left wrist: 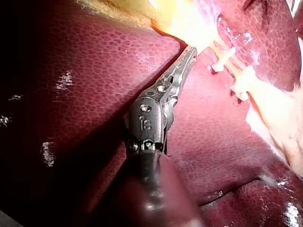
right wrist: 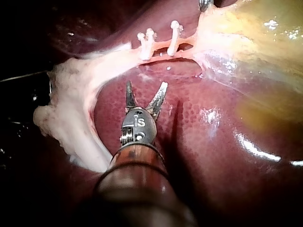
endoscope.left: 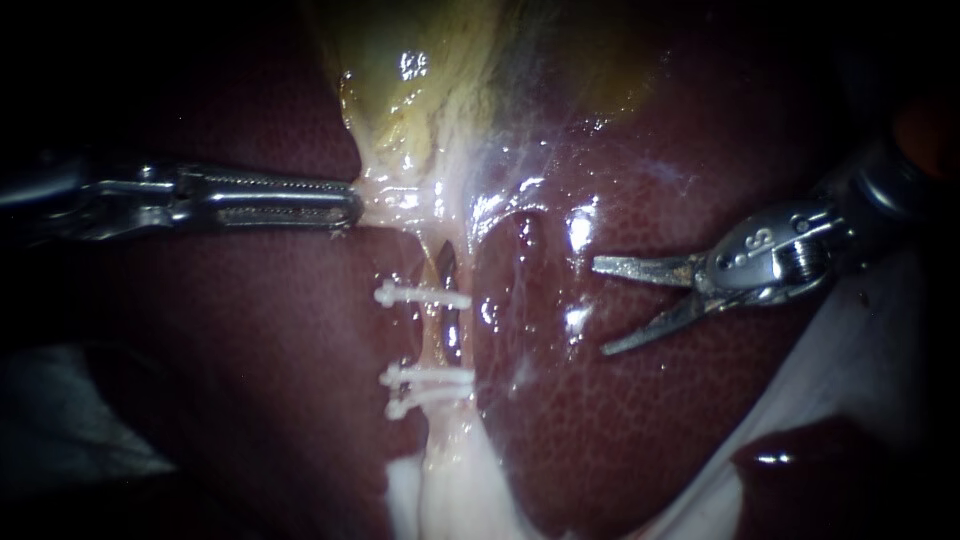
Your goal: Go to the cutting position left tube
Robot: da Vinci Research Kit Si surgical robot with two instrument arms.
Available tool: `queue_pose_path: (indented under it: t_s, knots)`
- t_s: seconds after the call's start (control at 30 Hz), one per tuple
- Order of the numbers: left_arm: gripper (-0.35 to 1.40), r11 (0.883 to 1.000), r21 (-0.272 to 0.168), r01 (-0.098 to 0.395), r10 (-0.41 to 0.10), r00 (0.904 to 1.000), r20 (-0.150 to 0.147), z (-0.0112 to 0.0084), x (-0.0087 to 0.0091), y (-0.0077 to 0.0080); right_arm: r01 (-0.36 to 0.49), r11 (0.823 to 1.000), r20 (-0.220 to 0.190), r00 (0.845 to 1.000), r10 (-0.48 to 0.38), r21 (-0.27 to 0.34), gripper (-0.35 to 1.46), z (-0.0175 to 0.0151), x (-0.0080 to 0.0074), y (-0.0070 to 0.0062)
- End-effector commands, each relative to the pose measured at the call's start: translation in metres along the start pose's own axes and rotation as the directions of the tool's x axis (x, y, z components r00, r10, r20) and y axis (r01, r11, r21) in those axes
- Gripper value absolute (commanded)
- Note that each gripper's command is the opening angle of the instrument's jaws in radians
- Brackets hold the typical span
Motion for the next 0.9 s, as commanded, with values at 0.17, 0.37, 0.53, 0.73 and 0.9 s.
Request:
queue_pose_path:
  t_s: [0.17,0.37,0.53,0.73,0.9]
  knots:
    - [-0.35,1.0,-0.004,0.002,-0.002,1.0,0.001,-0.0008,0.0003,0.0002,0.0,1.0,-0.001,1.0,0.0,0.0,1.43,0.0,0.0,0.0]
    - [-0.35,1.0,-0.011,0.012,-0.012,0.9999,0.004,-0.0035,0.0021,0.001,-0.001,1.0,-0.004,1.0,0.001,0.002,1.43,0.0,0.0,0.0]
    - [-0.35,1.0,0.003,0.022,-0.022,0.9996,-0.015,-0.0066,0.0036,0.0013,0.005,1.0,-0.014,1.0,-0.005,0.011,1.45,0.0001,0.0,0.0]
    - [-0.35,1.0,0.008,0.026,-0.026,0.9994,-0.024,-0.0075,0.0041,0.0016,-0.001,1.0,-0.032,0.999,0.002,0.026,1.45,0.0003,0.0003,-0.0002]
    - [-0.35,1.0,0.01,0.021,-0.021,0.9995,-0.025,-0.0075,0.0041,0.002,-0.018,0.999,-0.056,0.998,0.02,0.048,1.45,0.0008,0.001,-0.0006]
